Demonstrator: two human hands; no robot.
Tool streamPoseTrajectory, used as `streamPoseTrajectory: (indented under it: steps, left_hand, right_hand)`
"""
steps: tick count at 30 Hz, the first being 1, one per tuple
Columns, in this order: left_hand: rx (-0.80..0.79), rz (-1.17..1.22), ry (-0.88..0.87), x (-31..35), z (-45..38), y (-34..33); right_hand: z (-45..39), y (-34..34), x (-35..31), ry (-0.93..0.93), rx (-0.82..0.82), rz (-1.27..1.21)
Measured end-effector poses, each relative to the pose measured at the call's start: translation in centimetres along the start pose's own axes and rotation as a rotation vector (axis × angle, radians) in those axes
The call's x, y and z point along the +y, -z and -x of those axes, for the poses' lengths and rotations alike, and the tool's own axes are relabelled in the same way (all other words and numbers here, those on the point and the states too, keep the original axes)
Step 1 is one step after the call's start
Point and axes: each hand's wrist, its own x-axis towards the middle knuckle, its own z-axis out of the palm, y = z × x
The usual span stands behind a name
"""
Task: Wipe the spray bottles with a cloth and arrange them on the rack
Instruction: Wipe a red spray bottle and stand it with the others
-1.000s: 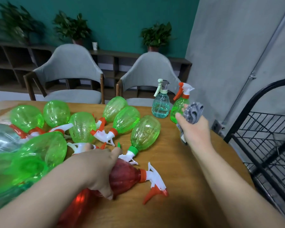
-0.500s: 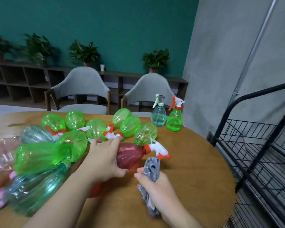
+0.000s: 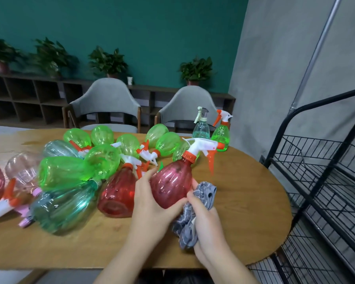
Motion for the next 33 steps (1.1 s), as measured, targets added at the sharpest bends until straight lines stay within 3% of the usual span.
streamPoseTrajectory:
  steps: [4, 8, 10, 16, 20, 23, 26, 33]
  left_hand:
    - [0.033, 0.498, 0.312, -0.1, 0.2, 0.5]
    - [0.035, 0.684, 0.451, -0.9, 0.8, 0.2]
    - [0.005, 0.761, 0.482, -1.0, 1.1, 0.0]
    - [-0.287, 0.856, 0.574, -1.0, 1.4, 0.3]
    - [-0.199, 0.994, 0.645, -1.6, 1.4, 0.2]
    - [-0.120, 1.115, 0.649, -1.9, 1.2, -0.1]
    - [-0.123, 1.205, 0.594, -2.2, 1.1, -0.3]
    - [-0.169, 1.254, 0.598, -3.1, 1.9, -0.6]
  right_hand:
    - [0.1, 1.0, 0.0, -0.046, 0.003, -0.057]
    - [0.3, 1.3, 0.1, -0.073, -0.010, -0.106]
    - [0.4, 1.4, 0.0, -0.080, -0.022, -0.092]
    - [0.2, 1.5, -0.6, -0.120, -0.042, 0.081]
    - [-0.1, 1.6, -0.8, -0.194, 0.043, 0.010]
    - [-0.3, 2.1, -1.4, -0.340, 0.151, -0.260]
    - [-0.2, 2.0, -2.1, -0.372, 0.214, -0.483]
    - [0.4, 1.8, -1.2, -0.281, 0.164, -0.271]
